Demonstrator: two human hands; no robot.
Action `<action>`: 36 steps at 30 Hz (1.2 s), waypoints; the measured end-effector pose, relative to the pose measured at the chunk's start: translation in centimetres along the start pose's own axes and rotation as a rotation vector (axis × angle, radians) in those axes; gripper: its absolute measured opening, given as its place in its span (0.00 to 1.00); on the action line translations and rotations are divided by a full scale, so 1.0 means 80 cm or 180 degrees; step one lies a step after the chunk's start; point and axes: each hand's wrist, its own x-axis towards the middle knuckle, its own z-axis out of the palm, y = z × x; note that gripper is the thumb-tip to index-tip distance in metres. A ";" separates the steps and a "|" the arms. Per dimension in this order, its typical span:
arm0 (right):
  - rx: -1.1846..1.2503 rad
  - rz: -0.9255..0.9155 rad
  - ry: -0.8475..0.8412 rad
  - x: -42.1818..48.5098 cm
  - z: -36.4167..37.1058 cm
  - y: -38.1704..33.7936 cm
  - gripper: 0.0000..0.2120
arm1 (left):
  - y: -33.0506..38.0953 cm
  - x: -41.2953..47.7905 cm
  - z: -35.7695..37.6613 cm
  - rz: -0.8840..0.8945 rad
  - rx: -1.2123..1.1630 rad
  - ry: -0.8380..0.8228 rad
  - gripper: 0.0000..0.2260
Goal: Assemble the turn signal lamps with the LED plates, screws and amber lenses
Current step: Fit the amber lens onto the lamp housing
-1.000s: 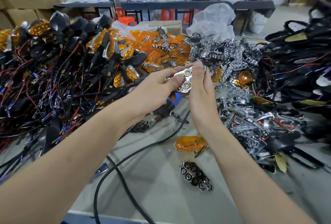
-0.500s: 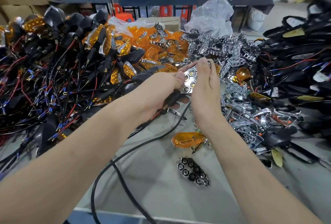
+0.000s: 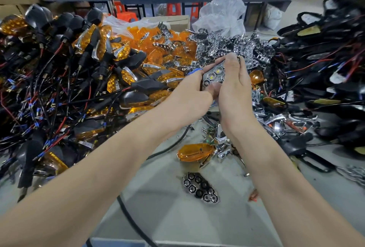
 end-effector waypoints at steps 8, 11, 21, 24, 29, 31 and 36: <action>0.0136 -0.0111 0.0180 0.007 -0.023 -0.004 0.15 | 0.005 0.009 0.020 -0.0488 -0.0822 -0.0269 0.12; -0.0067 -0.0147 0.0212 0.007 -0.029 -0.004 0.21 | 0.005 0.014 0.031 -0.0541 -0.0535 -0.0114 0.15; -0.0365 -0.0517 0.0272 0.017 -0.075 -0.001 0.11 | 0.015 0.032 0.074 -0.0352 -0.0607 0.0073 0.13; -0.0301 -0.0339 -0.0070 0.019 -0.096 0.007 0.11 | 0.017 0.035 0.091 -0.0421 -0.0517 0.0179 0.16; 0.0009 0.0064 -0.0106 0.025 -0.140 0.014 0.07 | 0.015 0.037 0.128 -0.0304 -0.0513 -0.0096 0.18; 0.0105 0.0227 -0.0039 0.029 -0.161 0.013 0.08 | 0.018 0.037 0.138 -0.0207 -0.0558 -0.0399 0.14; -0.0419 0.0546 -0.0003 0.030 -0.197 0.013 0.05 | 0.028 0.044 0.172 -0.0349 -0.0550 -0.0682 0.12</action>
